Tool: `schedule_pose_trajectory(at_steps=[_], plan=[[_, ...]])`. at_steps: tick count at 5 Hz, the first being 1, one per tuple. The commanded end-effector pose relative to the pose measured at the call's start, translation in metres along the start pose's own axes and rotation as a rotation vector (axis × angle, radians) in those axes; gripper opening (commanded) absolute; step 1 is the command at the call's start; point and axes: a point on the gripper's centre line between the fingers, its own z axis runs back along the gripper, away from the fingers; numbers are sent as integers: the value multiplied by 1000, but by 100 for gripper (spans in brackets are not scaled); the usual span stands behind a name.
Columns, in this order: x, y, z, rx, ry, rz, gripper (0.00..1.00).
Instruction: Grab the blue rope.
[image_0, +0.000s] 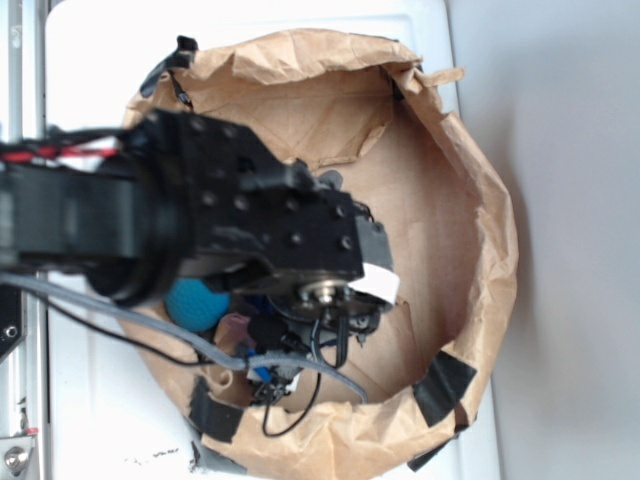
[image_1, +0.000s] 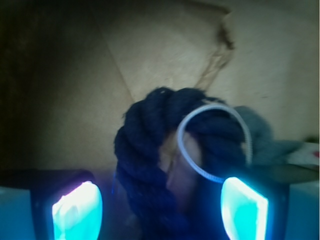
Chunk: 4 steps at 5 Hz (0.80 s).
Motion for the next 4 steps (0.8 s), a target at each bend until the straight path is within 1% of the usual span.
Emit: schedule_pose_trajectory(at_steps=[1,2,3,4], plan=[[-102,-2,-8,33,-7,-28,0],[-105,-3,-2,25,-14,-4,0],[-71,-1,9,-7,-25,27,0],[-56,-2,34,-84,-8,55,0]])
